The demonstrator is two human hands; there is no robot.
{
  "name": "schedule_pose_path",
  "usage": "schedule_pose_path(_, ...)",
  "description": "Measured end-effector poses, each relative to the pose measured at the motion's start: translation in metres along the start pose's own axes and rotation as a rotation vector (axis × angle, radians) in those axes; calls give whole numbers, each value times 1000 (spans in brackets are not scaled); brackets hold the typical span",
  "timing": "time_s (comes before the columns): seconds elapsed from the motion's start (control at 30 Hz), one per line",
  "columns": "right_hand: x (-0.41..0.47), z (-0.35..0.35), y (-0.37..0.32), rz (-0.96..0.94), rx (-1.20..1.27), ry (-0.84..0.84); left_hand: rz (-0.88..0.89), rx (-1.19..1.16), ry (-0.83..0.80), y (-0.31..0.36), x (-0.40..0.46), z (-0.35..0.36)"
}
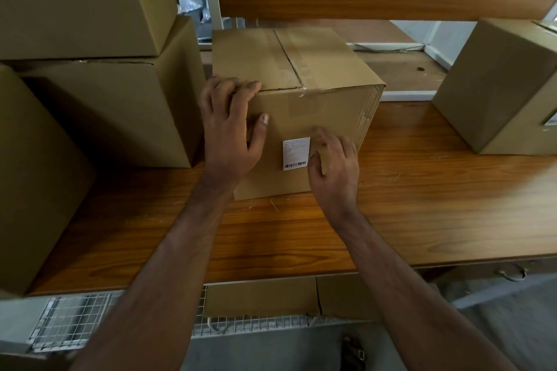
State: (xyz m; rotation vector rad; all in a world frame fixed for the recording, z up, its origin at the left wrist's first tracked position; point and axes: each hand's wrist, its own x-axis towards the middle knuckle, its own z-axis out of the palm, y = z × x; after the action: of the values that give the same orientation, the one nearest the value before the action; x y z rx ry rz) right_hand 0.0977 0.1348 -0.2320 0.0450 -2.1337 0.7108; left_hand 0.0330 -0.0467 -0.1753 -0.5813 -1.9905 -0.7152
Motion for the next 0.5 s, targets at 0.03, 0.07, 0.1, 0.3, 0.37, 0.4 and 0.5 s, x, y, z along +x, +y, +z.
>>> schedule_pose_path(0.03,-1,1,1,-15,-26,-3,0,0,1,0,0,0)
schedule_pose_path(0.07,-3,3,2,-32,-50,-5,2,-1,4,0,0,0)
schedule_pose_path(0.1,-5,4,2,-49,-66,-8,4,-1,8,0,0,0)
schedule_pose_path(0.3,-7,3,-1,-55,-86,-24,7,-2,19,2,1,0)
schedule_pose_path(0.37,-2,0,-2,-51,-70,-47,0,-2,17,2,0,0)
schedule_pose_path(0.4,1,-2,-2,-50,-64,-61,-6,-2,11,2,0,-1)
schedule_pose_path(0.5,2,-7,-4,4,-29,-59,-18,4,-19,3,0,-2)
